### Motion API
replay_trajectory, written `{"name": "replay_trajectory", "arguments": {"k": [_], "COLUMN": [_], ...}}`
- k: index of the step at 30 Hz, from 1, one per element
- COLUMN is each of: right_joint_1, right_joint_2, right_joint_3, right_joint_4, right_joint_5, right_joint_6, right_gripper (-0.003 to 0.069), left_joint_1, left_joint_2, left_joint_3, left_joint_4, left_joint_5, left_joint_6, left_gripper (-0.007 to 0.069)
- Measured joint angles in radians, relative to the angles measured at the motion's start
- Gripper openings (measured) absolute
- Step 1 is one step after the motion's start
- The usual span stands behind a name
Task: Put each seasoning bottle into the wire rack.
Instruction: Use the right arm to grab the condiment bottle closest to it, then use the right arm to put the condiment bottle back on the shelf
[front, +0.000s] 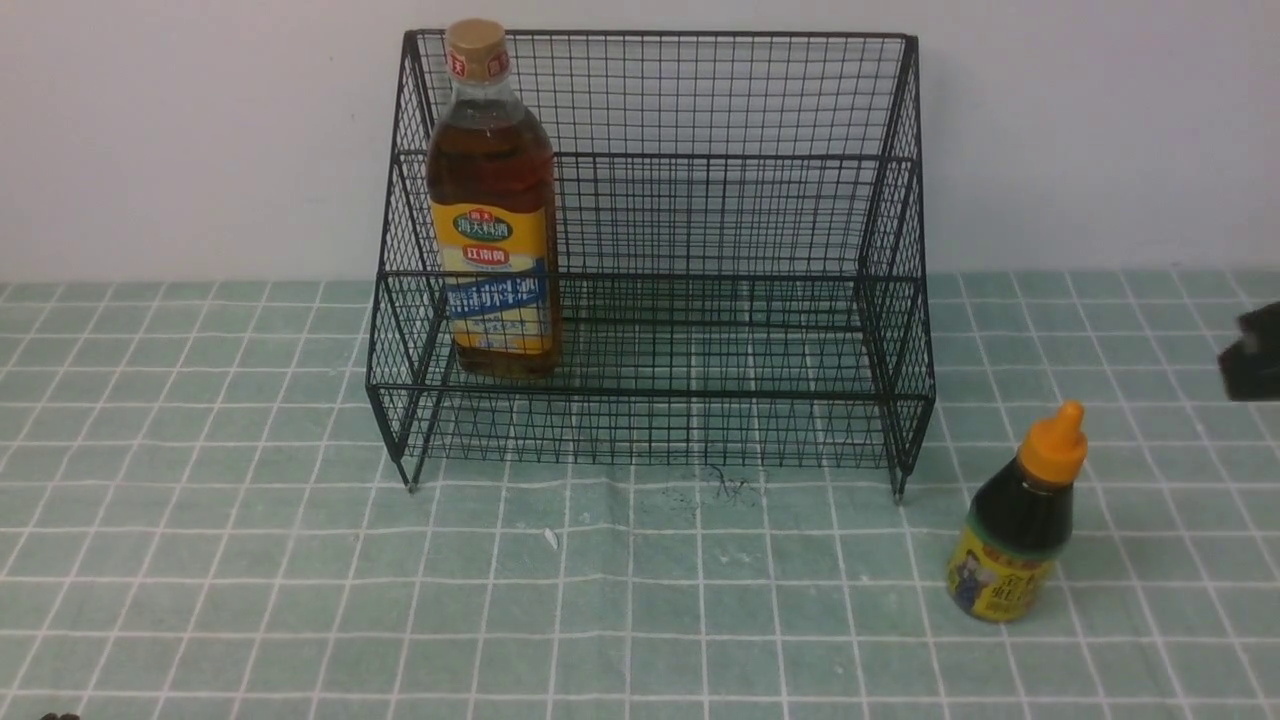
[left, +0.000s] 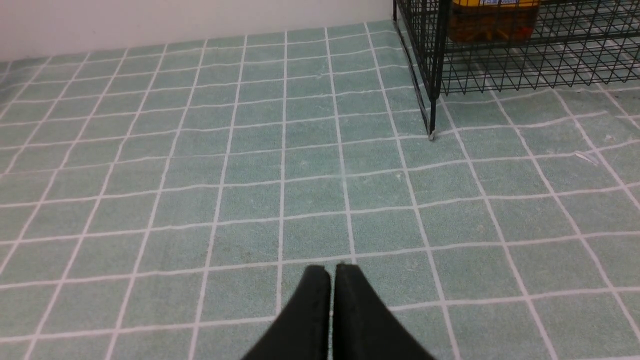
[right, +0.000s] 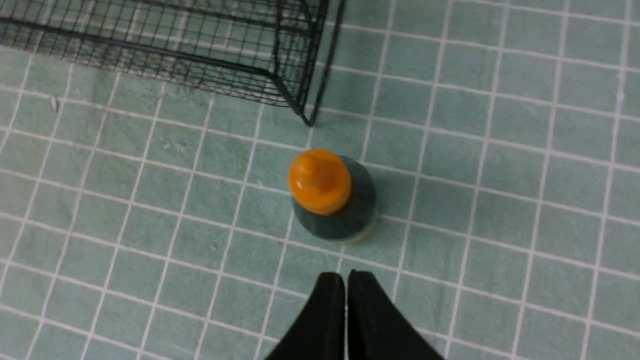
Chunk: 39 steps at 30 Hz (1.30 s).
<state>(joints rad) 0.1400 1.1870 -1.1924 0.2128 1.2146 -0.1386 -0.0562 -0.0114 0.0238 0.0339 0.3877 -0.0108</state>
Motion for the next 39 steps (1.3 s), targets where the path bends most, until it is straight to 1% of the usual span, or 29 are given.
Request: {"name": "replay_trajectory", "arguments": {"k": [1, 2, 3, 4, 6, 7, 8, 9, 11, 13, 15, 18, 21, 23, 25, 26, 27, 28, 30, 34, 36, 39], "right_joint_1": [0.05, 0.056, 0.101, 0.127, 0.164, 0.166, 0.18, 0.181, 0.182, 0.182, 0.182, 0.182, 0.182, 0.182, 0.182, 0.182, 0.182, 0.182, 0.182, 0.182, 0.182, 0.182], "right_joint_2": [0.026, 0.03, 0.063, 0.079, 0.122, 0.125, 0.152, 0.165, 0.195, 0.228, 0.262, 0.313, 0.358, 0.382, 0.407, 0.406, 0.408, 0.407, 0.403, 0.353, 0.311, 0.249], "right_joint_3": [-0.008, -0.009, -0.011, -0.011, -0.011, -0.011, -0.011, -0.011, -0.011, -0.011, -0.011, -0.012, -0.012, -0.012, -0.012, -0.012, -0.012, -0.012, -0.012, -0.044, -0.093, -0.186], "right_joint_4": [-0.028, -0.028, -0.073, -0.105, -0.166, -0.172, -0.213, -0.213, -0.238, -0.243, -0.243, -0.242, -0.243, -0.245, -0.246, -0.246, -0.237, -0.236, -0.231, -0.213, -0.196, -0.154], "right_joint_5": [0.001, 0.001, -0.001, -0.001, -0.009, -0.01, -0.024, -0.031, -0.051, -0.067, -0.08, -0.094, -0.104, -0.112, -0.118, -0.118, -0.118, -0.117, -0.109, -0.005, 0.04, 0.052], "right_joint_6": [0.003, 0.003, 0.023, 0.038, 0.091, 0.096, 0.139, 0.152, 0.192, 0.21, 0.218, 0.222, 0.224, 0.224, 0.224, 0.223, 0.214, 0.21, 0.199, 0.176, 0.166, 0.152], "right_gripper": [0.0025, 0.0028, 0.0059, 0.008, 0.0157, 0.0165, 0.0238, 0.0276, 0.0384, 0.0468, 0.0521, 0.0553, 0.0551, 0.0524, 0.0402, 0.0402, 0.0286, 0.0281, 0.0298, 0.03, 0.03, 0.03], "left_joint_1": [0.0, 0.0, 0.0, 0.0, 0.0, 0.0, 0.0, 0.0, 0.0, 0.0, 0.0, 0.0, 0.0, 0.0, 0.0, 0.0, 0.0, 0.0, 0.0, 0.0, 0.0, 0.0], "left_joint_2": [0.0, 0.0, 0.0, 0.0, 0.0, 0.0, 0.0, 0.0, 0.0, 0.0, 0.0, 0.0, 0.0, 0.0, 0.0, 0.0, 0.0, 0.0, 0.0, 0.0, 0.0, 0.0], "left_joint_3": [0.0, 0.0, 0.0, 0.0, 0.0, 0.0, 0.0, 0.0, 0.0, 0.0, 0.0, 0.0, 0.0, 0.0, 0.0, 0.0, 0.0, 0.0, 0.0, 0.0, 0.0, 0.0], "left_joint_4": [0.0, 0.0, 0.0, 0.0, 0.0, 0.0, 0.0, 0.0, 0.0, 0.0, 0.0, 0.0, 0.0, 0.0, 0.0, 0.0, 0.0, 0.0, 0.0, 0.0, 0.0, 0.0], "left_joint_5": [0.0, 0.0, 0.0, 0.0, 0.0, 0.0, 0.0, 0.0, 0.0, 0.0, 0.0, 0.0, 0.0, 0.0, 0.0, 0.0, 0.0, 0.0, 0.0, 0.0, 0.0, 0.0], "left_joint_6": [0.0, 0.0, 0.0, 0.0, 0.0, 0.0, 0.0, 0.0, 0.0, 0.0, 0.0, 0.0, 0.0, 0.0, 0.0, 0.0, 0.0, 0.0, 0.0, 0.0, 0.0, 0.0], "left_gripper": [-0.0006, -0.0006, -0.0006, -0.0006, -0.0006, -0.0006, -0.0006, -0.0006, -0.0006, -0.0006, -0.0006, -0.0006, -0.0006, -0.0006, -0.0006, -0.0006, -0.0006, -0.0006, -0.0006, -0.0006, -0.0006, -0.0006]}}
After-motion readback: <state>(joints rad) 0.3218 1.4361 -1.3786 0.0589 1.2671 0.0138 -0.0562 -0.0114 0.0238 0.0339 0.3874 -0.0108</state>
